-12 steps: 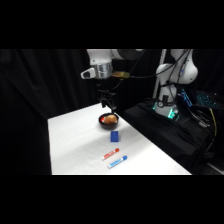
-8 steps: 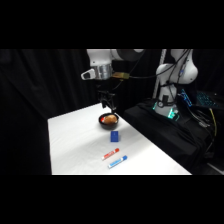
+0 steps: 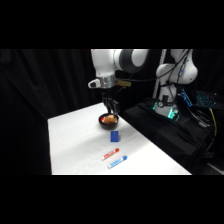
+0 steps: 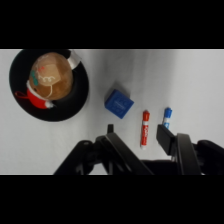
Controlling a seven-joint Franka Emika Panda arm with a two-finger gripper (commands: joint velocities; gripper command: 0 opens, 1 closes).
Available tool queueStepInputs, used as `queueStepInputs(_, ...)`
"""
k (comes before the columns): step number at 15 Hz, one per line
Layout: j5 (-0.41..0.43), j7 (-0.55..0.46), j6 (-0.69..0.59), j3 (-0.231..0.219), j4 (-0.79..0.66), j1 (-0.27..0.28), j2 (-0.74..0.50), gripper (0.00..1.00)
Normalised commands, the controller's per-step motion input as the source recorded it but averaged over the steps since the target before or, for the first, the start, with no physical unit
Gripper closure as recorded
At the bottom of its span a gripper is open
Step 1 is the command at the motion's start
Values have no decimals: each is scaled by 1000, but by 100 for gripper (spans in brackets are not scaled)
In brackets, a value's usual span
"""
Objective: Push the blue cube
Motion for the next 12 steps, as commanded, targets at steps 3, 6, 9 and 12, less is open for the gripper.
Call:
queueStepInputs(3, 128, -28, 330, -1, -240, -23, -26, 76)
queueStepInputs(6, 194, -119, 409, -7, -154, -38, 58, 96)
queueStepInputs(9, 192, -164, 412, 2, -64, -51, 181, 100)
queueStepInputs(12, 163, -179, 360, 26, -5, -74, 243, 94)
